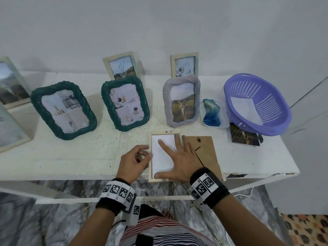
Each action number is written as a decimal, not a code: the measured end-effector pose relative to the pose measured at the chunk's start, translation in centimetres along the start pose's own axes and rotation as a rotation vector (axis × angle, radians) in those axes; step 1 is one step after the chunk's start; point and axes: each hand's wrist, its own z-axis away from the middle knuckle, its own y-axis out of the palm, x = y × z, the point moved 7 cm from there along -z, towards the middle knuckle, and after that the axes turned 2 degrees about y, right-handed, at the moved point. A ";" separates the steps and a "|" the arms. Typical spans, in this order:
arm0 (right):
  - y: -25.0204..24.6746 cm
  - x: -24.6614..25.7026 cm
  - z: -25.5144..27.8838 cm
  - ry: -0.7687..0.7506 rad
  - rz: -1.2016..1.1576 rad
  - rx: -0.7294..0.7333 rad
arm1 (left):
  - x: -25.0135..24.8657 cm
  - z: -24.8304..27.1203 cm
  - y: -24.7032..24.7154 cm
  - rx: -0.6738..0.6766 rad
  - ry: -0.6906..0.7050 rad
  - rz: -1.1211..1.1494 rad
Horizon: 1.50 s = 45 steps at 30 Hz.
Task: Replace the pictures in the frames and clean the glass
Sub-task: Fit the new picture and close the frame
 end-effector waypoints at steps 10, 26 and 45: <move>0.1 0.0 -0.5 0.037 0.029 0.032 | 0.2 0.0 0.0 0.014 -0.002 0.008; -3.0 0.5 0.5 0.028 -0.115 -0.268 | -1.7 0.3 -0.9 -0.036 -0.003 0.110; -4.7 2.0 5.6 -0.116 -1.361 -0.357 | -6.2 1.8 -0.4 -0.067 0.002 0.056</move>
